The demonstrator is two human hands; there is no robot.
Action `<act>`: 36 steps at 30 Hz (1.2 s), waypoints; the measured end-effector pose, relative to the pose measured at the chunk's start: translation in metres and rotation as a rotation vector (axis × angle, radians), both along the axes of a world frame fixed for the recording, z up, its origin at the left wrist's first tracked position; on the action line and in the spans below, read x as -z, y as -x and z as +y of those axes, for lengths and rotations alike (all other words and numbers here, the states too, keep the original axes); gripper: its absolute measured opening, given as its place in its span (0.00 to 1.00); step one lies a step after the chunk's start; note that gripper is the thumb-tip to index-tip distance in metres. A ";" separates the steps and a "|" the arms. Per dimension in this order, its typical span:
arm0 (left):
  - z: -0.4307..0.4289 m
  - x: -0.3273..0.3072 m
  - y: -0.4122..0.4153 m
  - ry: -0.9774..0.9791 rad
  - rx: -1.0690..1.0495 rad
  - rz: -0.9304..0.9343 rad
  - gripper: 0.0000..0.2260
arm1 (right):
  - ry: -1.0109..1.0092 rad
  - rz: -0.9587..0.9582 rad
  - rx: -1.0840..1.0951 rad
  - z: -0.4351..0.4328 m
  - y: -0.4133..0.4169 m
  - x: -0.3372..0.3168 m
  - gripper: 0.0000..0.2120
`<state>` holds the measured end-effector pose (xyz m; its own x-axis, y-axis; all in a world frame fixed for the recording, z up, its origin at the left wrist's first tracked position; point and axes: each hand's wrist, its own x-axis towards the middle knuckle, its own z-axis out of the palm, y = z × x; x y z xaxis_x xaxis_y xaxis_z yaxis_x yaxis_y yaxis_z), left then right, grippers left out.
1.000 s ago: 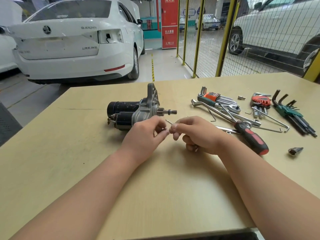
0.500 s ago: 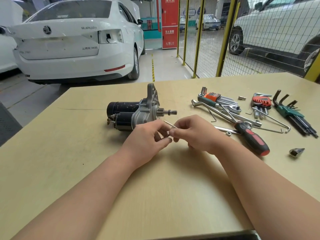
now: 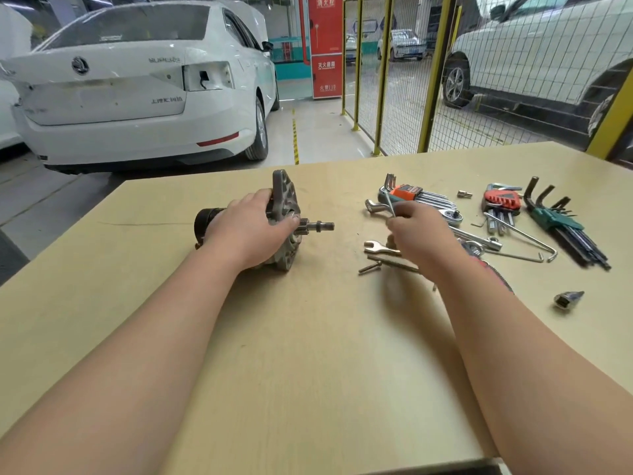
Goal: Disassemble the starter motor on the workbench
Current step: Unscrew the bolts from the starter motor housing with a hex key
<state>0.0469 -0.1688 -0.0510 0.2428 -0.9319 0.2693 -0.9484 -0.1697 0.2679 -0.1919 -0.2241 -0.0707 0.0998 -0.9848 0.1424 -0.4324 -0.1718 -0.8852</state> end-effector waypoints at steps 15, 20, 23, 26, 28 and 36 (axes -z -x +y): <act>0.047 0.006 -0.005 0.395 0.032 -0.005 0.23 | 0.131 1.163 0.001 0.019 0.003 -0.004 0.07; 0.062 0.004 -0.007 0.486 0.151 0.164 0.23 | 0.236 0.979 -0.087 0.023 0.001 -0.011 0.12; 0.065 0.008 -0.007 0.391 0.184 0.368 0.22 | 0.326 0.478 -0.263 0.041 -0.007 -0.021 0.06; 0.064 0.009 -0.008 0.273 0.134 0.459 0.27 | 0.405 0.404 -0.433 0.064 -0.024 -0.025 0.04; 0.064 0.007 -0.007 0.274 0.111 0.432 0.27 | 0.398 0.413 -0.470 0.071 -0.032 -0.025 0.05; 0.065 0.008 0.006 0.362 0.071 0.345 0.28 | 0.442 0.390 -0.433 0.072 -0.040 -0.032 0.05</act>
